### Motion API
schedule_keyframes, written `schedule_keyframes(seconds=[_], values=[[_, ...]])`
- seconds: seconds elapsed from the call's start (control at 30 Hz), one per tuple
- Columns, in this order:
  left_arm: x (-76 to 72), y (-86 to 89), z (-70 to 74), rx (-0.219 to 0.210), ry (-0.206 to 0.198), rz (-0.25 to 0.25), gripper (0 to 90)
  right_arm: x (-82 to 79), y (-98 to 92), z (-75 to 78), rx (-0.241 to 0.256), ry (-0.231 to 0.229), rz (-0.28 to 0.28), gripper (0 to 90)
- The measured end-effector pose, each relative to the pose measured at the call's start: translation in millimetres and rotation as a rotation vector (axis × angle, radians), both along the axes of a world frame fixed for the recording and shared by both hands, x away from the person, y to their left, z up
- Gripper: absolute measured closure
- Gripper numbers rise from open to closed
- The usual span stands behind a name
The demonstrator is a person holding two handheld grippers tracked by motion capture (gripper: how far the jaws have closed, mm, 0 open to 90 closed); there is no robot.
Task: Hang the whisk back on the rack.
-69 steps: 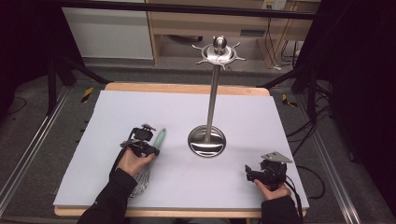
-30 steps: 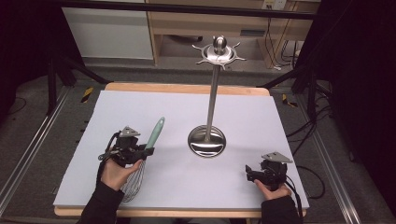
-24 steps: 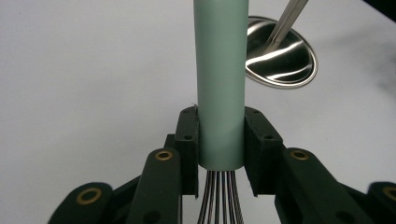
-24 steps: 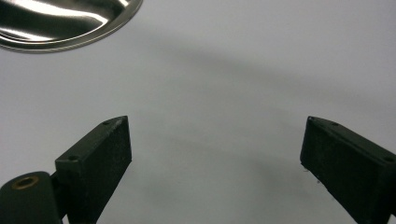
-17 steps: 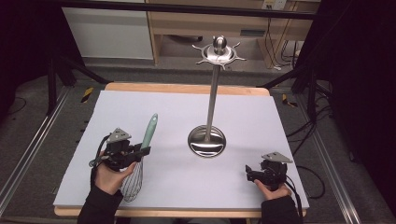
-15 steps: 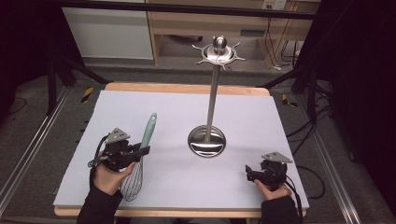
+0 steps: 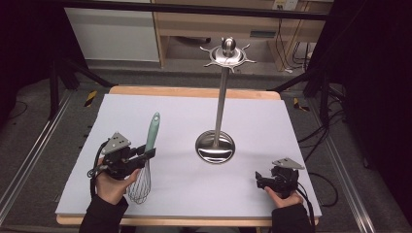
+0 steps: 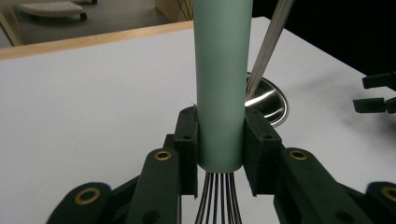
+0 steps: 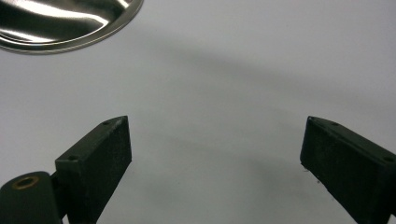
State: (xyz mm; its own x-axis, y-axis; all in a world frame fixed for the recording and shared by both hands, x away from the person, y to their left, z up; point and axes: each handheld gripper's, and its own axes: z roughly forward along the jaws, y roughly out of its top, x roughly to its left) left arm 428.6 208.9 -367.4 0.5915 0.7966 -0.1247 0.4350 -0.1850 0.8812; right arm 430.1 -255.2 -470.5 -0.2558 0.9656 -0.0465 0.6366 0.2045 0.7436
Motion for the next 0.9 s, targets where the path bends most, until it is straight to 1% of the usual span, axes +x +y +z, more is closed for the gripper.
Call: schedule_keyframes(seconds=[0.07, 0.17, 0.3, 0.33, 0.47, 0.63, 0.73, 0.9], values=[[-0.8, -1.4, 3.2, -0.003, -0.010, -0.005, 69.2, -0.3, 0.4, 0.3, 0.009, 0.001, -0.004, 9.2], [-1.3, -4.3, 7.8, -0.015, -0.024, -0.017, 69.2, -0.2, 0.2, 0.4, 0.009, 0.001, -0.007, 9.2], [-1.1, -9.6, 13.2, -0.009, -0.045, -0.031, 69.2, 0.3, 0.6, -0.3, 0.003, 0.003, -0.004, 9.2], [-0.9, -10.4, 14.7, -0.010, -0.045, -0.034, 69.2, 0.3, 0.7, -0.4, 0.003, 0.003, -0.003, 9.2], [-0.2, -13.9, 22.4, -0.030, -0.070, -0.045, 69.2, 0.6, 0.1, -0.3, 0.002, 0.002, -0.003, 9.2], [1.7, -21.5, 32.8, -0.040, -0.092, -0.067, 69.1, 0.6, 0.0, -0.3, 0.002, 0.002, -0.003, 9.2], [2.2, -27.0, 37.8, -0.050, -0.103, -0.083, 69.1, 0.7, 0.0, -0.5, 0.002, 0.004, 0.000, 9.2], [3.7, -35.7, 40.4, -0.053, -0.107, -0.101, 69.1, 0.7, -0.1, -0.5, 0.000, 0.003, 0.000, 9.2]])
